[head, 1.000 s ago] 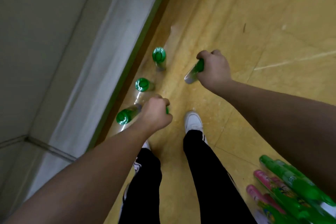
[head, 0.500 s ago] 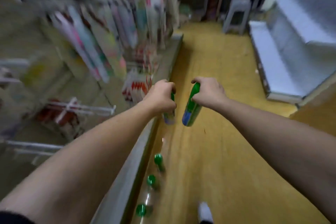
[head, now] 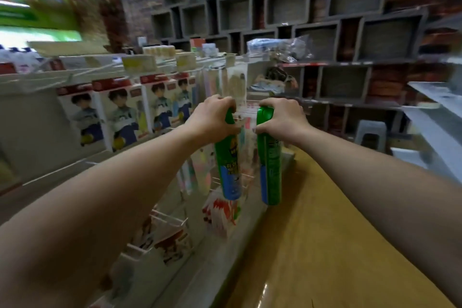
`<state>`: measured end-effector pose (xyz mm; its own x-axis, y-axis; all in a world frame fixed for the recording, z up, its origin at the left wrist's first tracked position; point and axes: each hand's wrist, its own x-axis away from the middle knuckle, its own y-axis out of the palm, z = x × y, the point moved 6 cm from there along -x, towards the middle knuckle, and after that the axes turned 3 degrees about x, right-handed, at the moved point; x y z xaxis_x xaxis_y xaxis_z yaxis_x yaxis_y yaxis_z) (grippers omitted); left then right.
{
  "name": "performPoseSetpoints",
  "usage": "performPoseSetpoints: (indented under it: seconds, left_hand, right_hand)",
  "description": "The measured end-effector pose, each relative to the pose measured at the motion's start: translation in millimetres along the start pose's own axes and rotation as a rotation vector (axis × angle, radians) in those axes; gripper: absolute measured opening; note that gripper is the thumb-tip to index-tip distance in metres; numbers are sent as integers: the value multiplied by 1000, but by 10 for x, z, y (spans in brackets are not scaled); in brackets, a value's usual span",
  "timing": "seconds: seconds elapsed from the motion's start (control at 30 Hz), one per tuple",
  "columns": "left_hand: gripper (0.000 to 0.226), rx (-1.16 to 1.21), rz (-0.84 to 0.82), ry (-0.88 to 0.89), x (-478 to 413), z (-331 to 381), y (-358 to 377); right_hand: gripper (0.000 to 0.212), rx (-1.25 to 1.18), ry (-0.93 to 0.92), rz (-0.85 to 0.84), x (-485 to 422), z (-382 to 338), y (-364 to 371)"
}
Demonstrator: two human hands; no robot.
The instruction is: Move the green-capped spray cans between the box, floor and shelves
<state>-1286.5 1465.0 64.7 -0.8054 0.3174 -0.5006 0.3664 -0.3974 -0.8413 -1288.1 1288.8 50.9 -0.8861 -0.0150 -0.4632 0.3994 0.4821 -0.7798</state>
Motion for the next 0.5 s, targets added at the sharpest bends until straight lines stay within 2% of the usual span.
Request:
performPoseSetpoints:
  seconds: [0.13, 0.5]
  left_hand:
    - [39, -38, 13, -101, 268, 49, -365]
    - [29, -117, 40, -599, 1902, -273, -1325]
  right_hand:
    - [74, -87, -143, -92, 5, -337, -34]
    - [72, -294, -469, -395, 646, -1869, 447]
